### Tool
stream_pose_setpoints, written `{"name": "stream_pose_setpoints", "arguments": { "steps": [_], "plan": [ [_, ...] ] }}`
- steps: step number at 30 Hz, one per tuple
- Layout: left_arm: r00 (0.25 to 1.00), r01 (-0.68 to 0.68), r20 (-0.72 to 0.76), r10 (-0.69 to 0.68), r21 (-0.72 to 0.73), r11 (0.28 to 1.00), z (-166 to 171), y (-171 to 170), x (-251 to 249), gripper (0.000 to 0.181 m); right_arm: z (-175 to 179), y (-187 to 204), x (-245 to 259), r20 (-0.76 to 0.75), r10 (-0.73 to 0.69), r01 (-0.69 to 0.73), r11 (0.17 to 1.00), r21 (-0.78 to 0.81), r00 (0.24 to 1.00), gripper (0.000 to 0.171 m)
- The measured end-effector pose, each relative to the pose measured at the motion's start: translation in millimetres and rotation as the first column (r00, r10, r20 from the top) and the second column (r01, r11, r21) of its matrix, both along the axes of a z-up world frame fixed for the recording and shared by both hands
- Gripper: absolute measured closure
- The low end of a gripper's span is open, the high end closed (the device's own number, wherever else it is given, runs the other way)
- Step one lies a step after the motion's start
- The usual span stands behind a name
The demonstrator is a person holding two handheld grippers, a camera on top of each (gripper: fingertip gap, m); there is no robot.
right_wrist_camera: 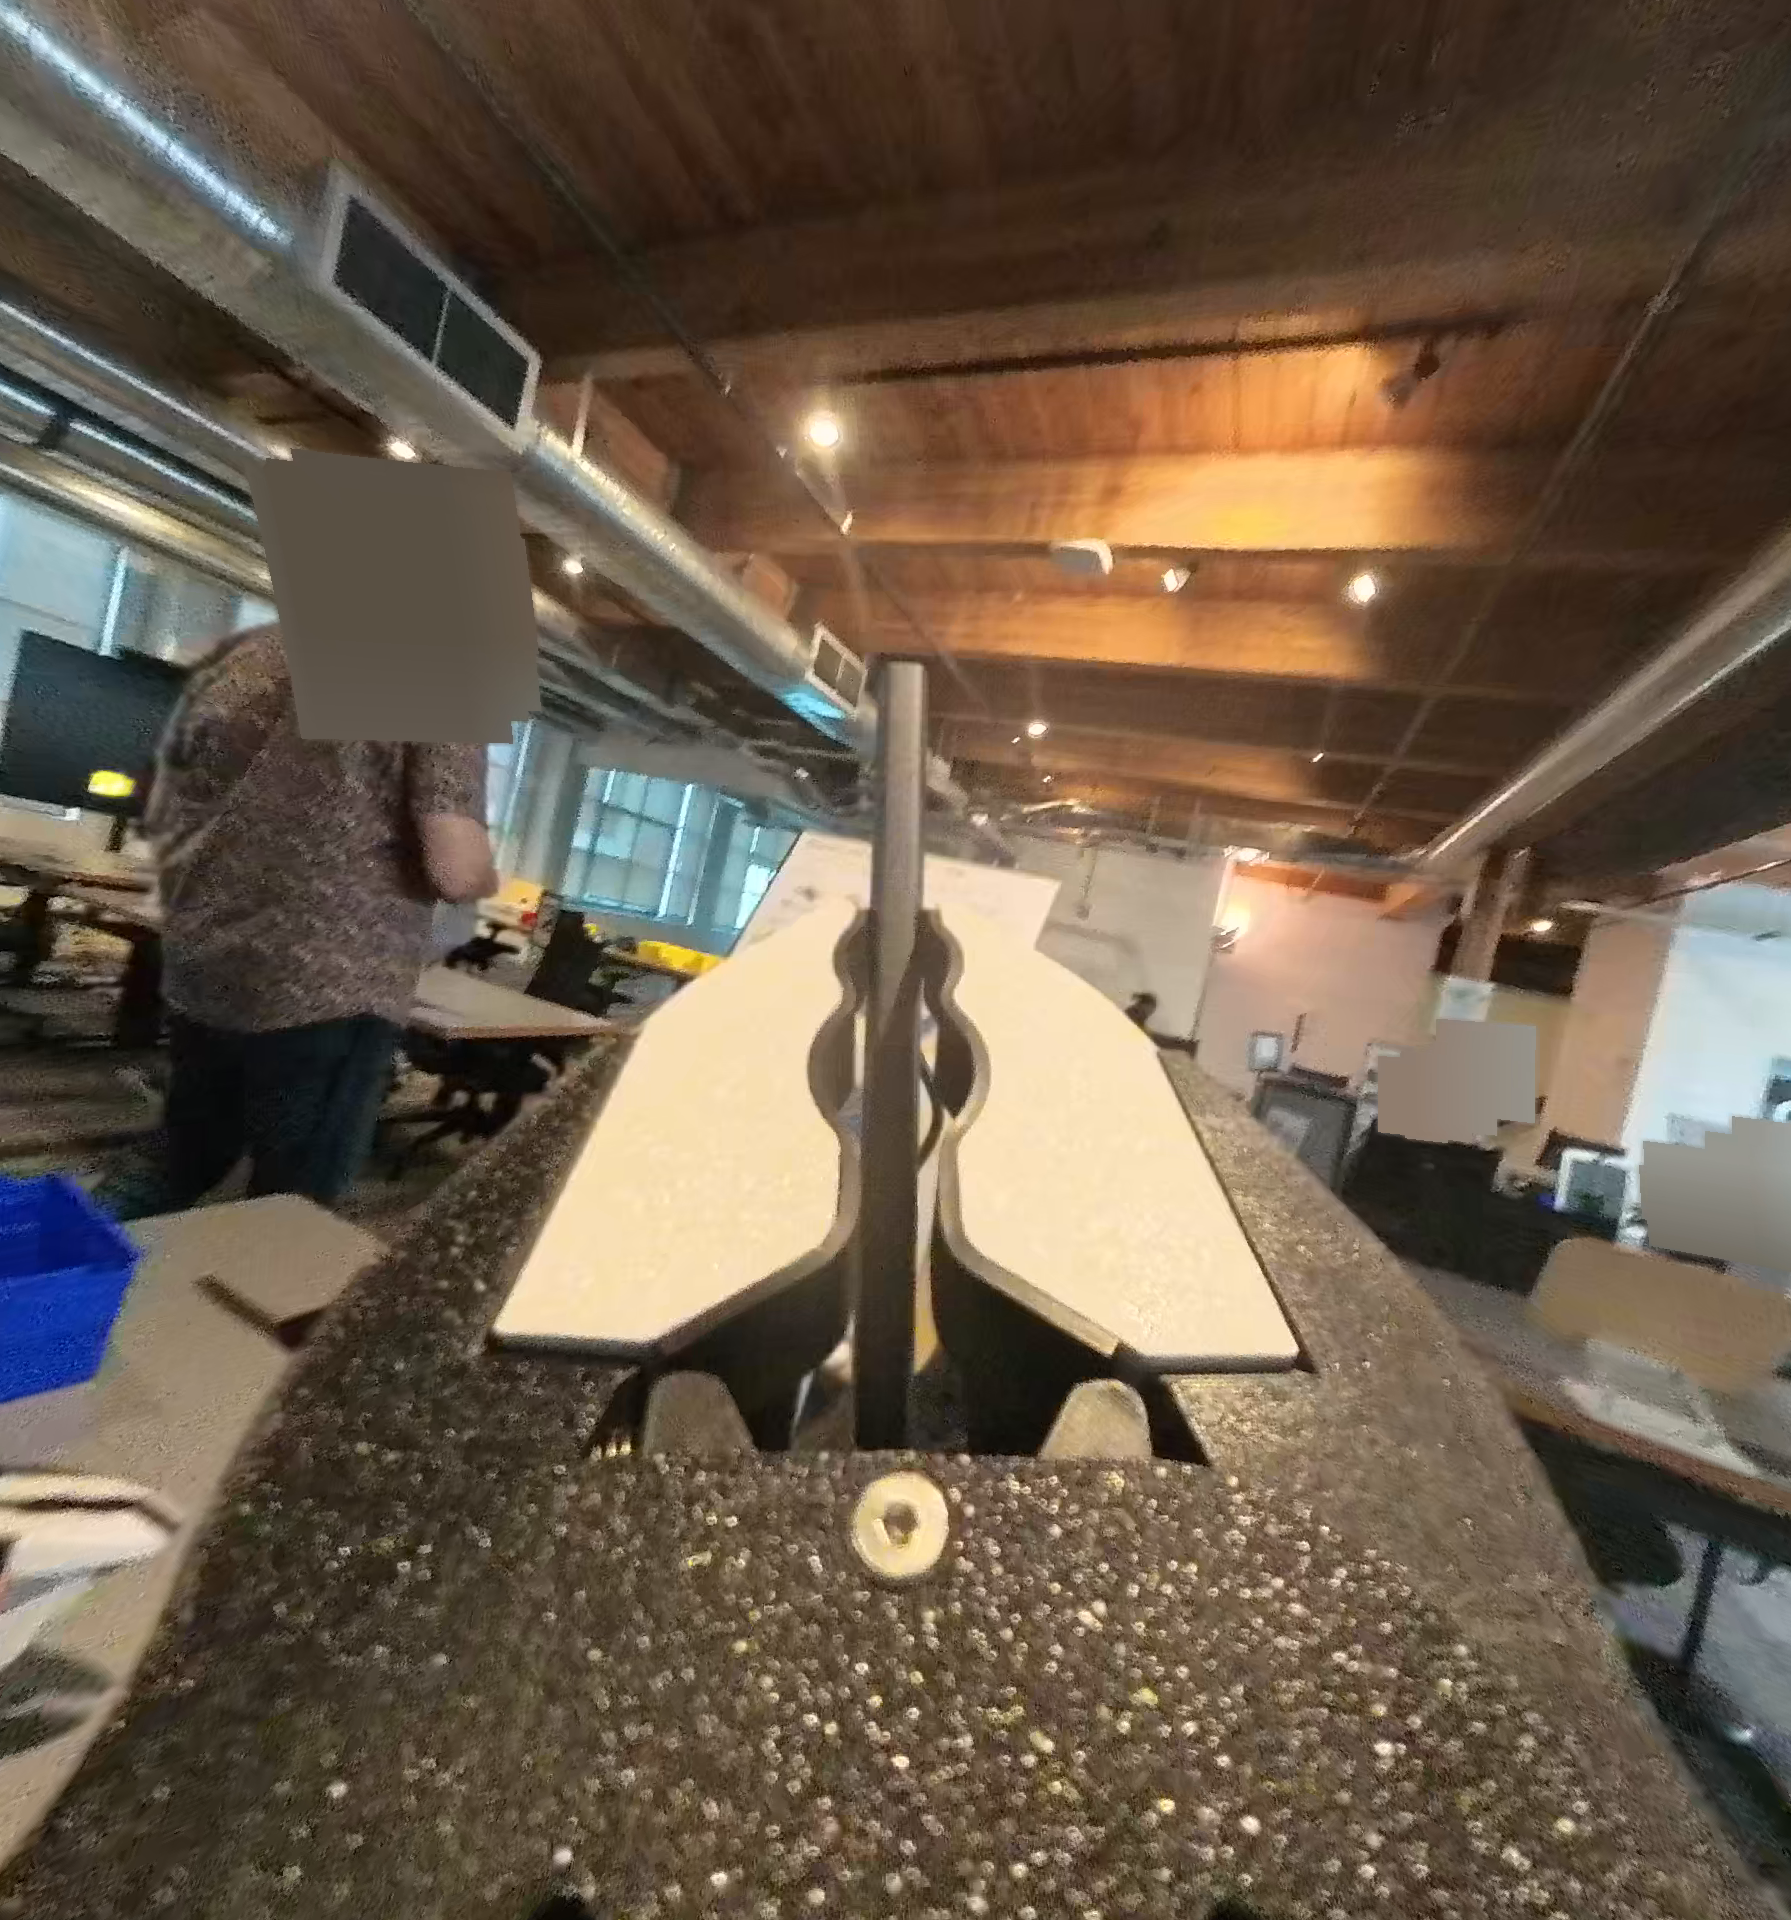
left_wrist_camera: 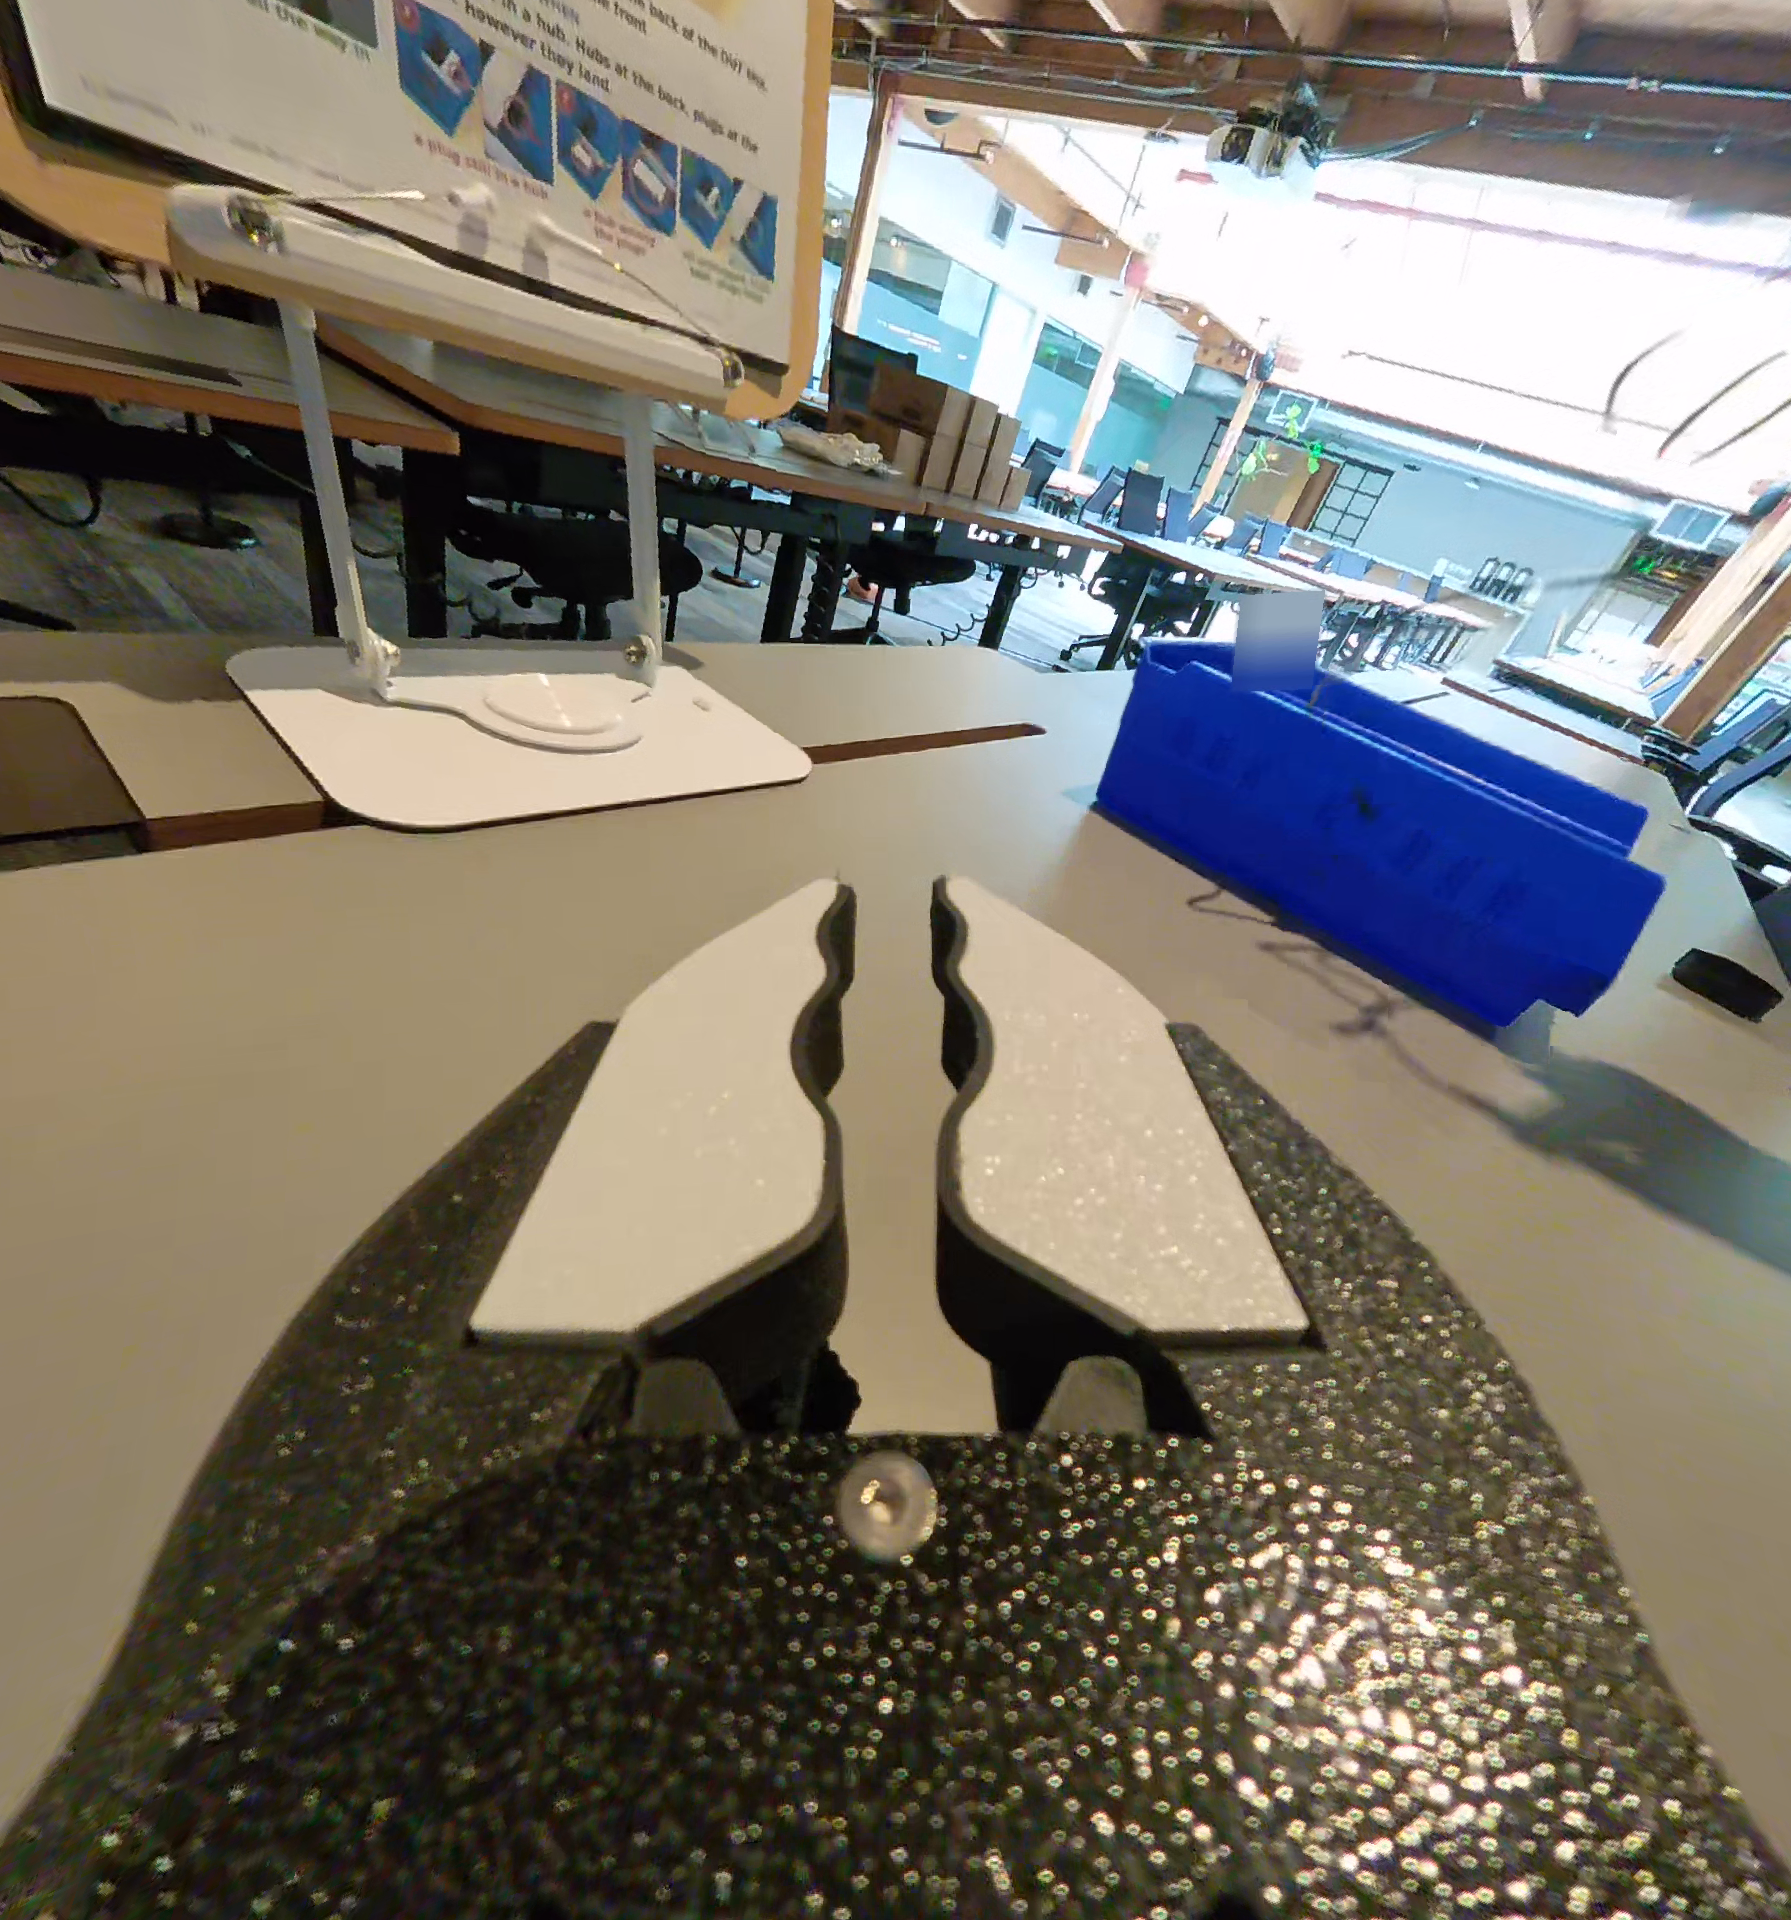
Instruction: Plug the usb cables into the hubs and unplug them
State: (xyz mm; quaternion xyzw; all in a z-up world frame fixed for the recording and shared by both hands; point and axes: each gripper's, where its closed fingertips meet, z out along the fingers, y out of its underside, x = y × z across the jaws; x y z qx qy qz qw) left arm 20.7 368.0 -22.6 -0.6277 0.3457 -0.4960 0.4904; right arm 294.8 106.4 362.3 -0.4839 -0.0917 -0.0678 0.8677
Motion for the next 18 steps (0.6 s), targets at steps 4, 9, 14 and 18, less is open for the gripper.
{"name": "stream_pose_setpoints", "arguments": {
  "steps": [4, 9, 14, 18],
  "plan": [
    [1.0, 0.004, -0.003, -0.004, 0.004, 1.0, -0.2, -0.5, 0.4, 0.168, 43.8, -18.8, 29.5, 0.053, -0.115, 0.112, 0.992, 0.061, 0.992, 0.162],
    [1.0, 0.011, -0.006, -0.011, 0.0, 1.0, -0.9, -0.9, 1.2, 0.168, 32.6, -16.6, 54.4, 0.045, -0.157, 0.155, 0.987, 0.044, 0.987, 0.162],
    [1.0, 0.02, -0.015, -0.02, 0.005, 1.0, -1.8, -2.1, 2.7, 0.168, -34.2, 11.0, 81.3, 0.09, -0.26, 0.267, 0.96, -0.079, 0.961, 0.163],
    [0.999, 0.028, -0.03, -0.028, 0.015, 0.999, -3.1, -4.0, 4.5, 0.168, -54.7, 16.2, 100.4, 0.05, -0.268, 0.272, 0.956, -0.11, 0.962, 0.162]
  ]
}}
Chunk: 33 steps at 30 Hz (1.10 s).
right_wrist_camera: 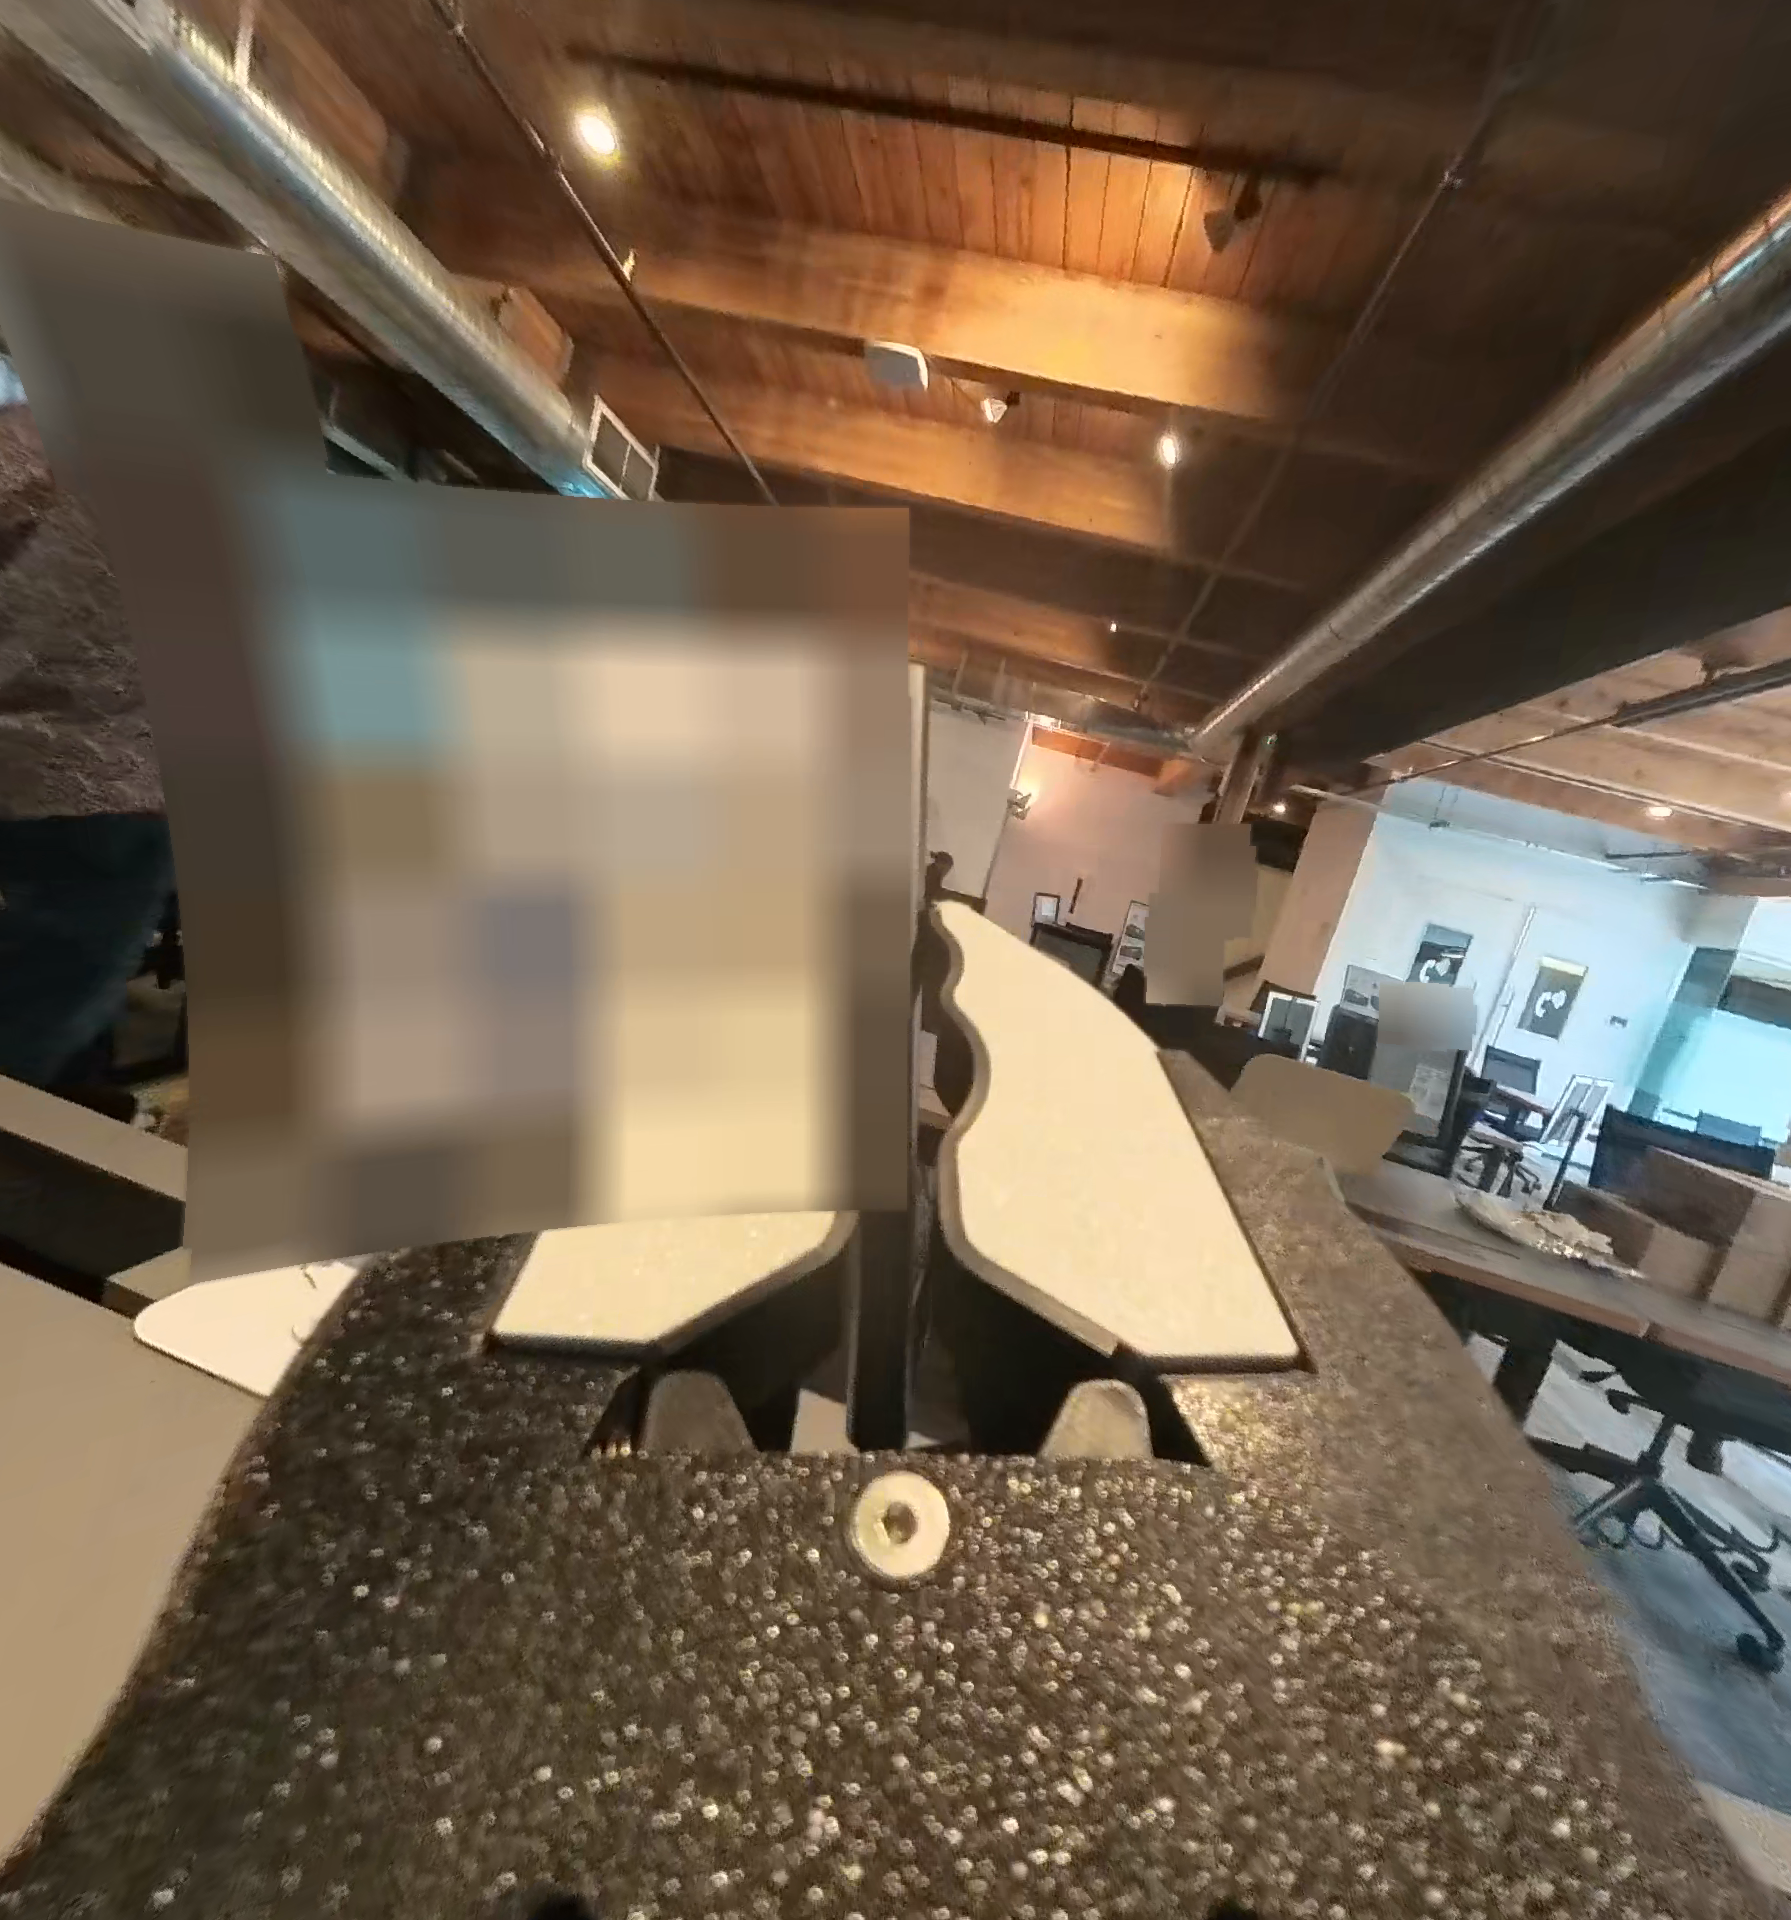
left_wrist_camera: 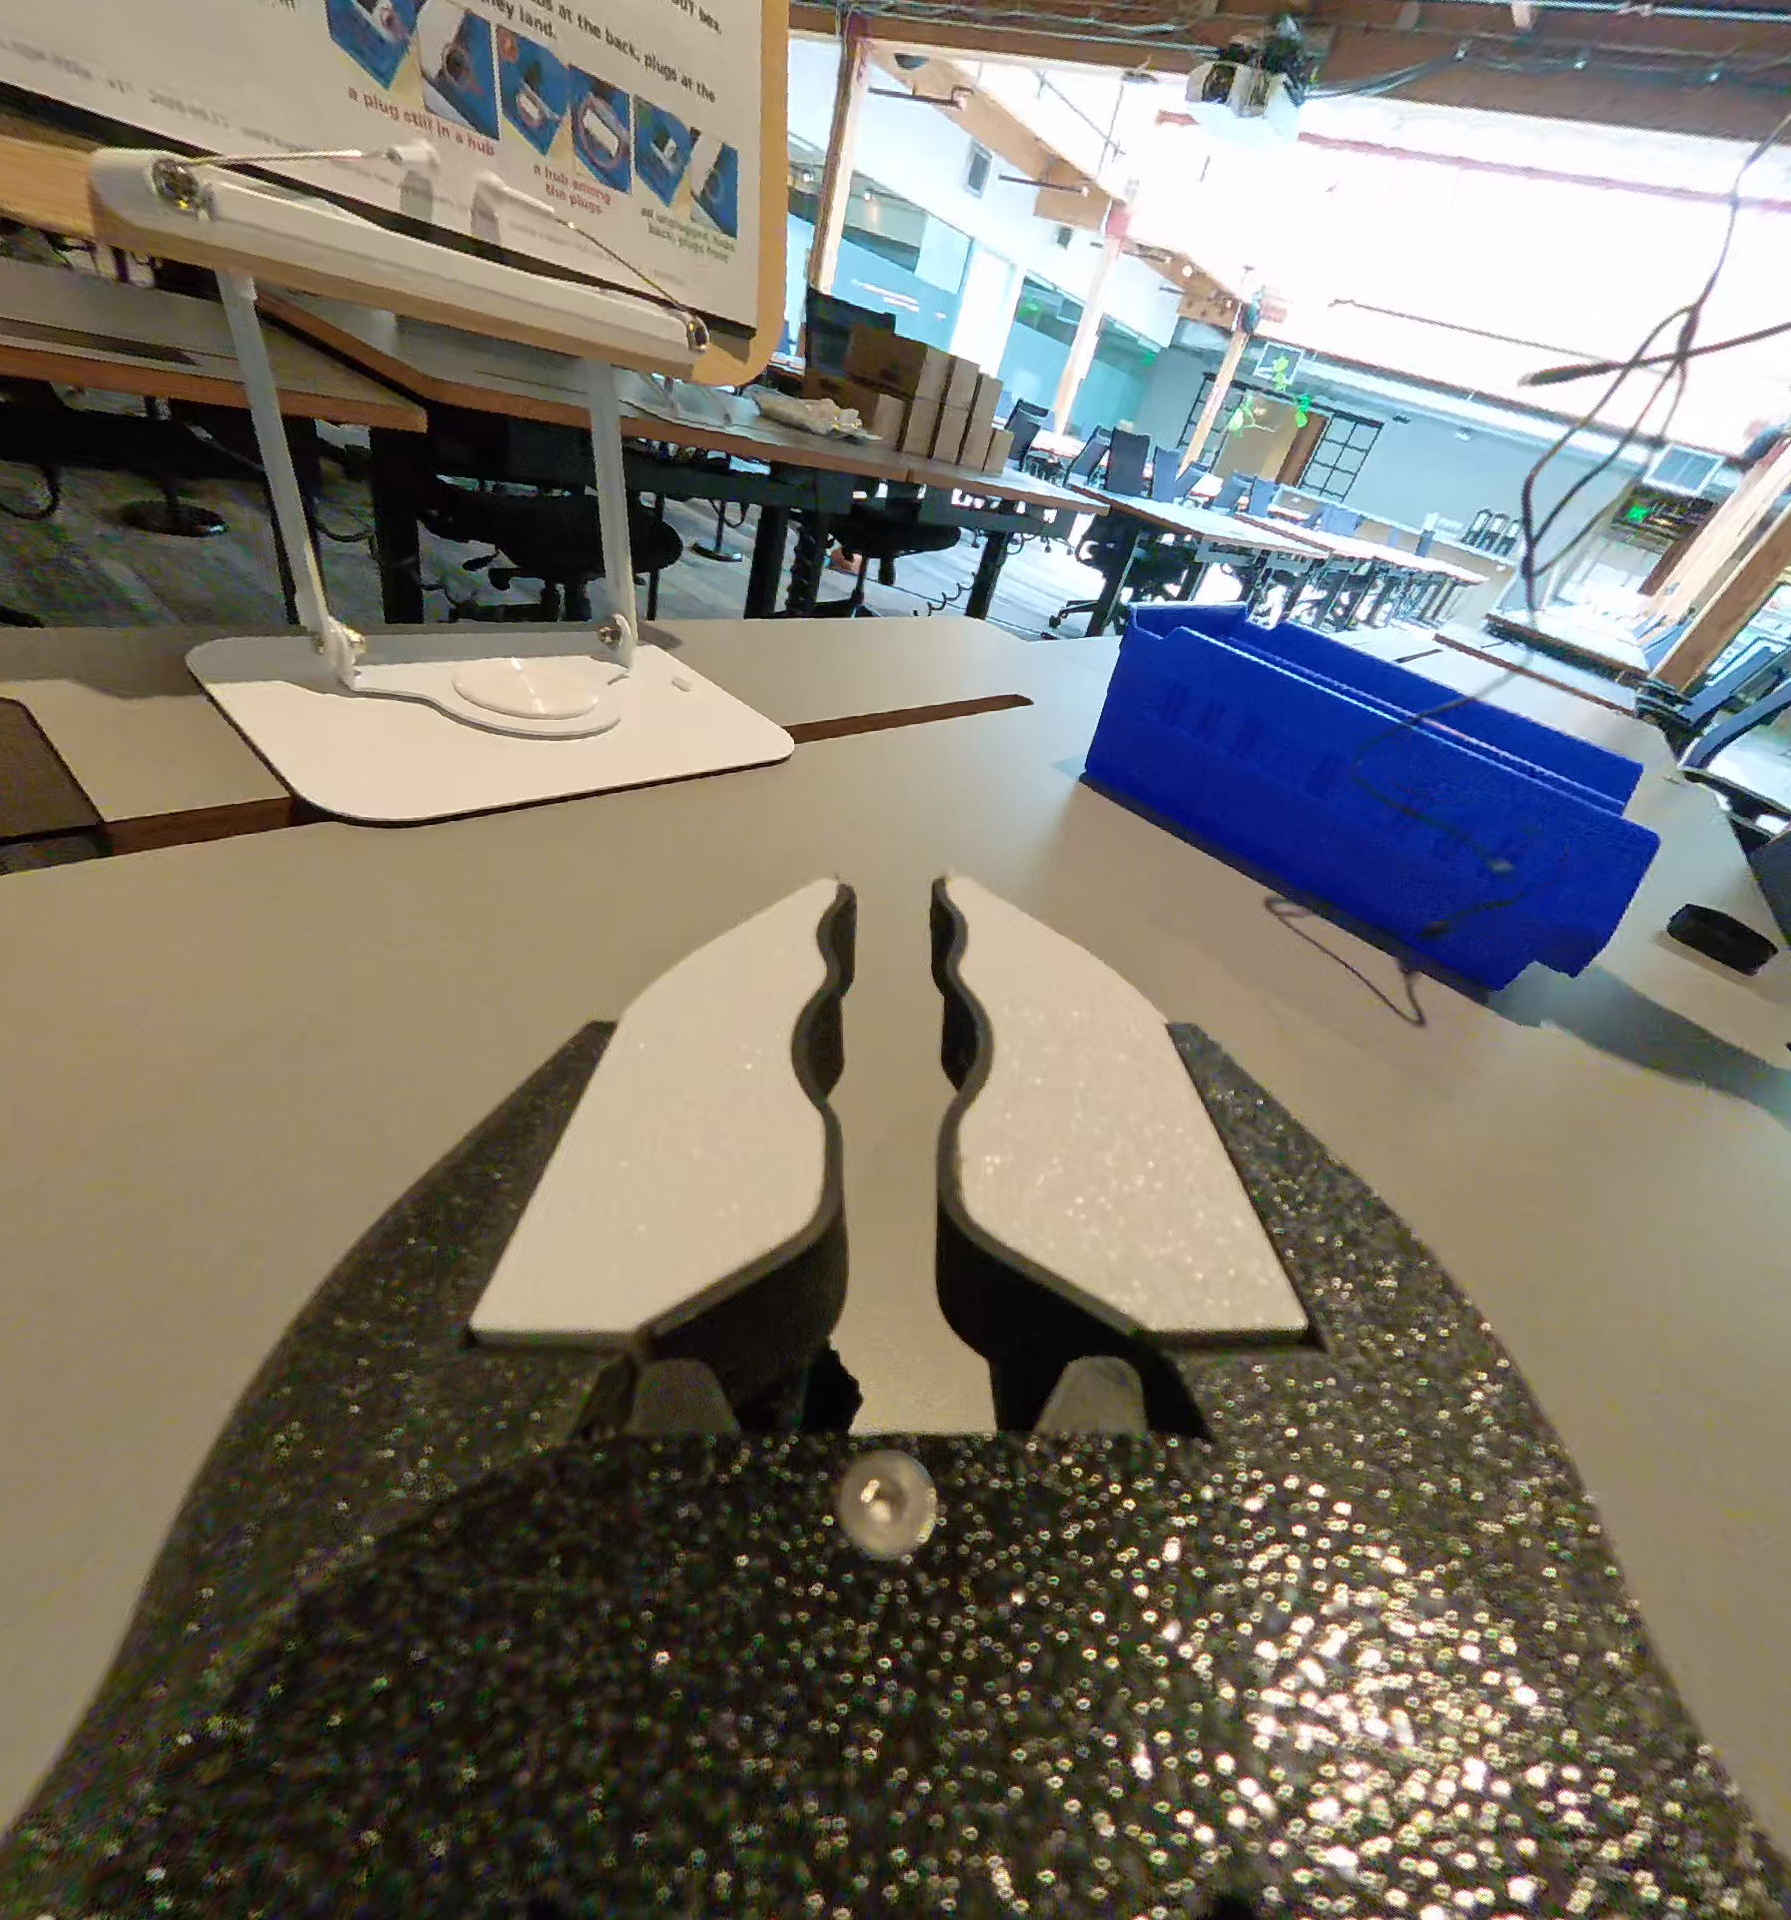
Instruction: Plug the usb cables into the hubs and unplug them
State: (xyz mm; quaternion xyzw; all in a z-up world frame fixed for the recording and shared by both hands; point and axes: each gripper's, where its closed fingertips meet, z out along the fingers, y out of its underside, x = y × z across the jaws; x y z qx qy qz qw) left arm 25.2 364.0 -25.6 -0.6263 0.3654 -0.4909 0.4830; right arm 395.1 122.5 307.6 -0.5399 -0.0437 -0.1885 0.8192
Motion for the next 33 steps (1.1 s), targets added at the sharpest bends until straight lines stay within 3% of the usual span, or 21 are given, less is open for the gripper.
{"name": "stream_pose_setpoints", "arguments": {
  "steps": [5, 14, 17, 19, 22, 26, 33],
  "plan": [
    [1.0, 0.012, -0.026, -0.012, 0.018, 1.0, -2.4, -3.2, 3.3, 0.168, 34.9, -11.0, 1.4, 0.044, -0.017, 0.016, 0.999, 0.042, 0.999, 0.162],
    [0.999, 0.02, -0.049, -0.018, 0.027, 0.999, -4.9, -4.7, 6.0, 0.169, 139.2, -31.1, 1.3, 0.119, -0.084, 0.063, 0.984, 0.168, 0.989, 0.162],
    [0.999, 0.022, -0.048, -0.021, 0.015, 1.0, -5.4, -3.9, 6.2, 0.169, 141.7, -30.1, 0.1, 0.151, -0.125, 0.103, 0.984, 0.149, 0.981, 0.162],
    [0.998, 0.024, -0.05, -0.024, 0.011, 1.0, -5.8, -3.7, 6.6, 0.169, 122.0, -25.1, 0.4, 0.18, -0.158, 0.14, 0.985, 0.105, 0.971, 0.162],
    [0.998, 0.028, -0.05, -0.028, 0.009, 1.0, -5.9, -4.0, 7.5, 0.169, 62.4, -11.1, 2.5, 0.186, -0.162, 0.167, 0.986, -0.01, 0.969, 0.162],
    [0.998, 0.037, -0.043, -0.037, 0.0, 0.999, -5.6, -4.8, 9.6, 0.17, -49.5, 10.6, -0.9, 0.163, -0.134, 0.167, 0.963, -0.211, 0.978, 0.162],
    [0.999, 0.039, -0.033, -0.04, -0.014, 0.999, -5.1, -4.2, 10.9, 0.171, -233.9, 33.5, -2.8, 0.085, -0.142, 0.165, 0.841, -0.515, 0.986, 0.162]
  ]
}}
